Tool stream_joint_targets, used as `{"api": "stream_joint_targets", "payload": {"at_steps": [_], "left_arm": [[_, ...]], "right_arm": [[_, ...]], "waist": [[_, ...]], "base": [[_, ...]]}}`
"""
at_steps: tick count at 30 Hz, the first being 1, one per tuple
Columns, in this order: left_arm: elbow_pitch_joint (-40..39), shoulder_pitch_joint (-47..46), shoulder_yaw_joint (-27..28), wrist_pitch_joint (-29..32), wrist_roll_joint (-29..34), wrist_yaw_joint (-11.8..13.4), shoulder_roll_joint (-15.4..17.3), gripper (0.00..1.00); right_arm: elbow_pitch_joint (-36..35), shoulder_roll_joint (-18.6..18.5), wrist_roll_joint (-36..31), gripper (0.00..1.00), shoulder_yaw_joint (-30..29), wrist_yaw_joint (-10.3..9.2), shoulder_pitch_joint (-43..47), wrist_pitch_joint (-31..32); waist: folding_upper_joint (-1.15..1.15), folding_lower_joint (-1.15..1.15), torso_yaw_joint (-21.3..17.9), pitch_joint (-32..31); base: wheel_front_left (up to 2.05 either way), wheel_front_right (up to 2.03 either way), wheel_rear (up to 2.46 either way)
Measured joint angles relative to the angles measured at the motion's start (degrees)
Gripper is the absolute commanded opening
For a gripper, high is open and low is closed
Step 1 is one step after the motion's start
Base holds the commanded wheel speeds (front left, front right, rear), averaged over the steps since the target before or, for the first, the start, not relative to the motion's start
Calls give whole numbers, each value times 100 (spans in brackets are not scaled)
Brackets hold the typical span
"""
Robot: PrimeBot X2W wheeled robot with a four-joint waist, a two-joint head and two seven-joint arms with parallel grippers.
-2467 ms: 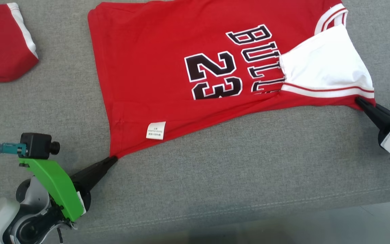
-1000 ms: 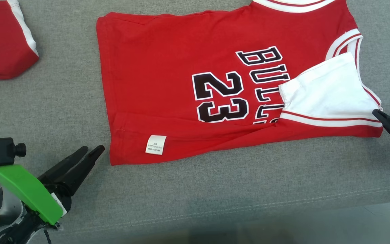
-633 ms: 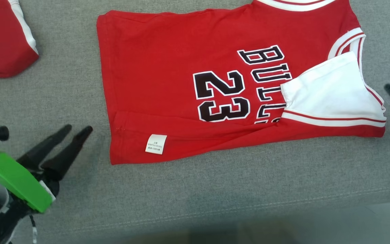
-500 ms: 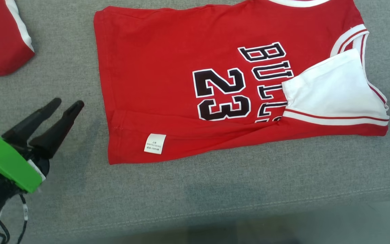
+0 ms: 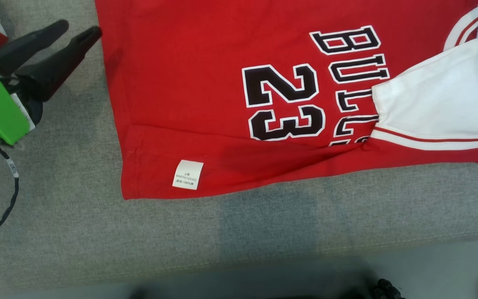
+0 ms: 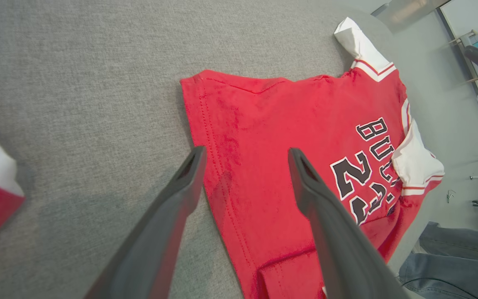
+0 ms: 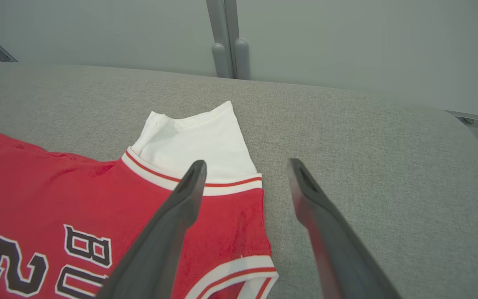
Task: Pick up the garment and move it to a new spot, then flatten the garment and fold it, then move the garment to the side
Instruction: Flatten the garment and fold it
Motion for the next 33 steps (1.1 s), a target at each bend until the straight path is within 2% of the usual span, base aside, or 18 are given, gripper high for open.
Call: {"api": "stream_joint_targets", "payload": {"at_steps": [6,15,23,33], "left_arm": [[331,-762,-99,352,36,52,-237,100],[1012,-1582,-321,520,293,63,-649,100],[1388,-2099,-442,622,495,47,-888,100],[1742,-2397,-578,750,420,-166,-1306,100]], "right_arm": [[342,261,-441,100,178,-46,-855,382],[1173,1060,-934,100,615,-47,-1632,522],[1633,1422,-1138,100,779,-57,-2113,514],[2147,1748,-1292,100,971,-21,-2574,468]], "waist": [[0,0,105,464],[0,0,311,1085],[0,0,325,1200],[0,0,340,1200]], "base": [[0,0,0],[0,0,0],[0,0,0],[0,0,0]]}}
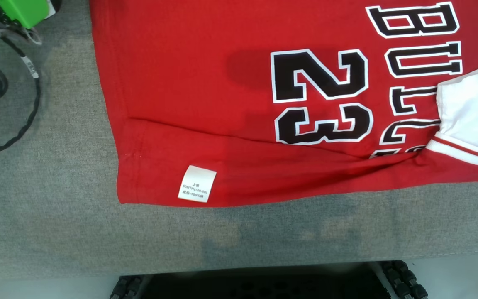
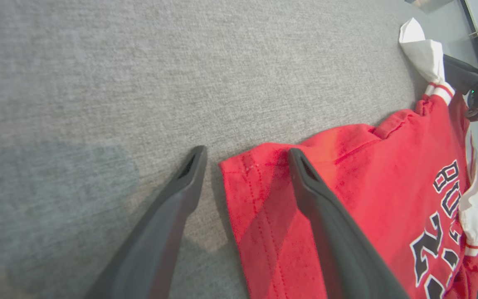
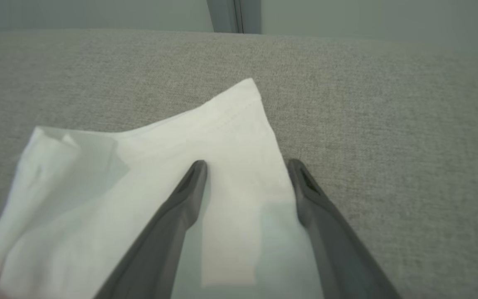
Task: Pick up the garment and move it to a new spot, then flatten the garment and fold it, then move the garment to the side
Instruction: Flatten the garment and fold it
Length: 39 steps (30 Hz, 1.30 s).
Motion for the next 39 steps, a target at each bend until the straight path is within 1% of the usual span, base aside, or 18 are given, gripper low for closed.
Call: {"api": "stream_joint_targets", "payload": {"at_steps": [4,12,13,21,22,23,24,25,26,27,28,29,30,32,33,34,39], "left_arm": [[66,-73,-78,104,-60,-81,-146,100],[225,-265,-204,314,-116,-204,-324,100],[247,-281,-219,334,-116,-229,-336,100],[397,-361,-270,390,-118,-333,-415,100],[417,-365,-271,390,-118,-356,-432,92],[448,-372,-275,390,-118,-376,-443,84],[475,-381,-282,390,-118,-376,-453,72],[502,-386,-288,390,-118,-377,-459,60],[523,-393,-289,389,-118,-379,-470,47],[549,-396,-288,389,-118,-380,-481,38],[573,-397,-289,389,-118,-382,-486,31],[603,-397,-292,389,-118,-386,-491,25],[634,-397,-297,389,-118,-413,-502,16],[671,-397,-312,389,-118,-435,-530,0],[691,-397,-315,388,-118,-458,-548,0],[709,-397,-315,382,-118,-482,-559,0],[858,-384,-320,232,-115,-631,-627,0]], "right_arm": [[177,53,-100,100,76,77,-151,-13],[519,125,-282,100,121,87,-399,-108],[561,142,-297,100,130,129,-421,-134],[862,248,-345,100,172,201,-595,-261],[899,266,-345,100,181,233,-622,-267],[927,281,-347,96,194,236,-634,-282],[961,298,-354,87,205,241,-644,-310],[987,313,-357,84,213,266,-652,-318],[1007,325,-366,66,223,296,-664,-334],[1031,342,-374,47,236,308,-674,-343],[1061,358,-385,39,247,338,-688,-356],[1090,370,-388,36,267,356,-710,-361],[1123,379,-393,22,291,379,-734,-363],[1180,398,-402,16,300,388,-749,-385],[1211,408,-404,2,303,390,-752,-411],[1241,413,-405,0,307,413,-761,-419],[1423,483,-417,0,319,512,-782,-619]], "waist": [[0,0,26,-5],[0,0,131,1],[0,0,152,5],[0,0,254,5],[0,0,263,3],[0,0,271,1],[0,0,278,-2],[0,0,284,-4],[0,0,290,-7],[0,0,296,-9],[0,0,302,-11],[0,0,307,-14],[0,0,313,-17],[0,0,324,-25],[0,0,330,-29],[0,0,334,-34],[0,0,345,-87]], "base": [[0,0,0],[0,0,0],[0,0,0],[0,0,0],[0,0,0],[0,0,0],[0,0,0],[0,0,0],[0,0,0],[0,0,0],[0,0,0],[0,0,0],[0,0,0],[0,0,0],[0,0,0],[0,0,0],[0,0,0]]}}
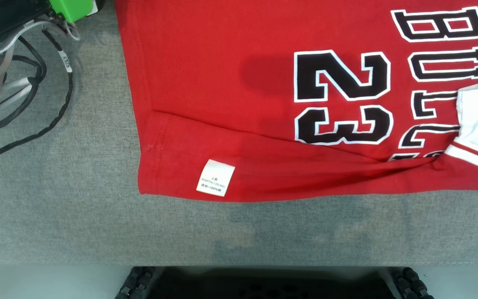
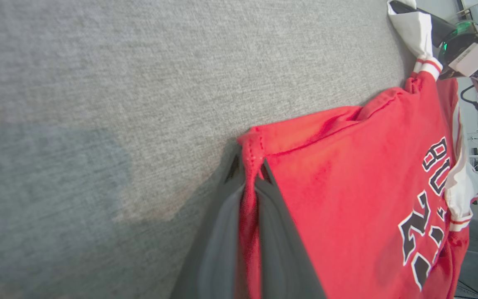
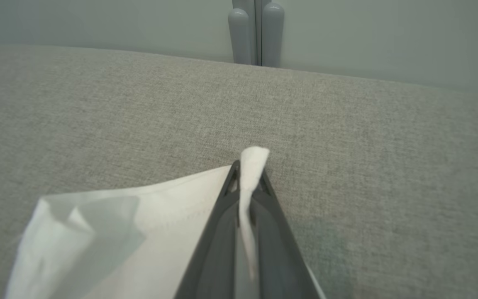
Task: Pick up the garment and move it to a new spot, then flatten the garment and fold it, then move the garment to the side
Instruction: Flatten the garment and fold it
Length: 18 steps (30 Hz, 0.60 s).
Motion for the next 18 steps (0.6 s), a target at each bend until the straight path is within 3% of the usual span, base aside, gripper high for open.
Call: {"api": "stream_joint_targets", "payload": {"at_steps": [3,13,18], "left_arm": [[48,15,-2,-103,12,-53,-7,0],[244,391,74,-557,76,-201,38,0],[293,594,159,-867,129,-256,99,0]], "right_arm": [[57,47,-7,0,3,29,4,-97],[101,91,274,0,-138,489,315,-575],[137,-10,438,0,-240,580,650,-866]], "waist": [[0,0,-12,-40],[0,0,-157,-332],[0,0,-263,-524]], "base": [[0,0,0],[0,0,0],[0,0,0]]}}
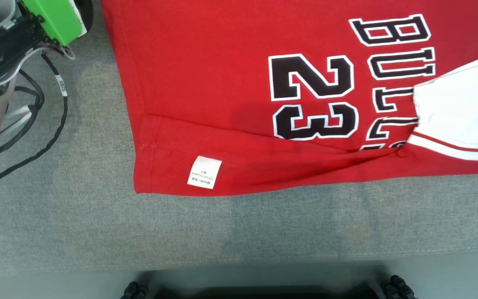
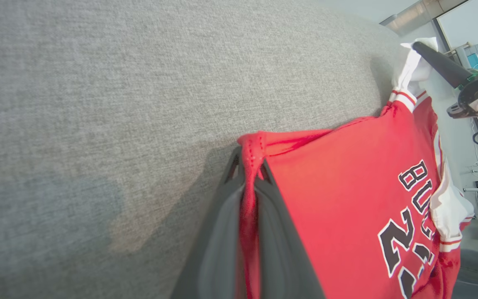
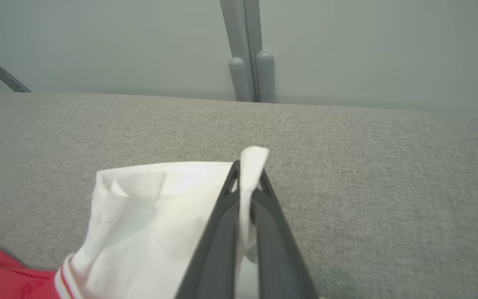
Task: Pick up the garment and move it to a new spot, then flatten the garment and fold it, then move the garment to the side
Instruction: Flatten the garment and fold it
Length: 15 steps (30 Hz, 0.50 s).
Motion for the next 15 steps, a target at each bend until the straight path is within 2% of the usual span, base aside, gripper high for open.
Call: {"api": "stream_joint_targets", "payload": {"at_steps": [15], "left_arm": [[-5,570,48,-454,-3,-67,71,0]], "right_arm": [[11,-105,211,0,-93,154,554,-525]], "waist": [[0,0,-284,-602]], "base": [[0,0,0]]}}
